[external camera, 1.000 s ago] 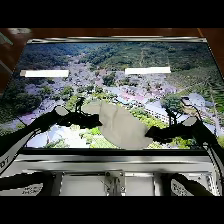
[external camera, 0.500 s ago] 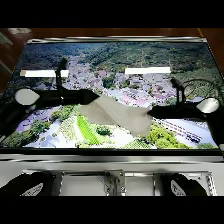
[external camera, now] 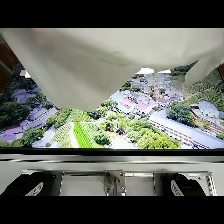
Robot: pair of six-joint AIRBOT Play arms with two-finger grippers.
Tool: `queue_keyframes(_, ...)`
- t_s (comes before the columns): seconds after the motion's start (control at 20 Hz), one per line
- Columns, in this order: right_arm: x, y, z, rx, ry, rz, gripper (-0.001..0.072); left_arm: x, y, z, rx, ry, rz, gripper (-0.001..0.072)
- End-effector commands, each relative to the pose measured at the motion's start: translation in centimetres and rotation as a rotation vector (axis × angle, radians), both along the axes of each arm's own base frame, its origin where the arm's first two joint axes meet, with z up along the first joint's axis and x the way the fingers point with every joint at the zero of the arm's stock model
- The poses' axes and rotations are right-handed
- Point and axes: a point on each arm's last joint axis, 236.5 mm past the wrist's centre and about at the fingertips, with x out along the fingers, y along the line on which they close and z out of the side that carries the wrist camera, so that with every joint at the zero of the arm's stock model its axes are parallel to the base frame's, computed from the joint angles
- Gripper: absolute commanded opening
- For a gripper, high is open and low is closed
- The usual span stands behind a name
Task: Fold the shirts.
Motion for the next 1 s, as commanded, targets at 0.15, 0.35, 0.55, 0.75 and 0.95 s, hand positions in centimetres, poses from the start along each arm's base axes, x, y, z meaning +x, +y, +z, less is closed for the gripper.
queue_keyframes(0.15,-3.2,-0.4,-4.2,-0.044,0.274,-0.018,0.006,1.7,2.4,-8.1,0.35,0.198,0.162,0.0034)
queue_keyframes(0.35,-5.2,-1.0,-15.2,-0.202,0.801,0.052,0.006,6.1,8.6,-9.9,0.455,0.232,0.472,0.0034)
queue_keyframes(0.55,-5.3,3.9,-22.5,-0.229,1.098,0.294,0.006,10.8,10.7,-7.1,0.368,0.119,0.603,0.0034)
queue_keyframes(0.75,-3.0,6.2,-31.9,-0.501,1.194,0.307,0.006,16.8,7.1,-11.1,0.299,0.232,0.494,0.0034)
queue_keyframes(0.95,3.8,7.1,-36.7,-0.542,1.151,0.223,0.006,23.5,4.3,-21.7,0.382,0.462,0.423,0.0034)
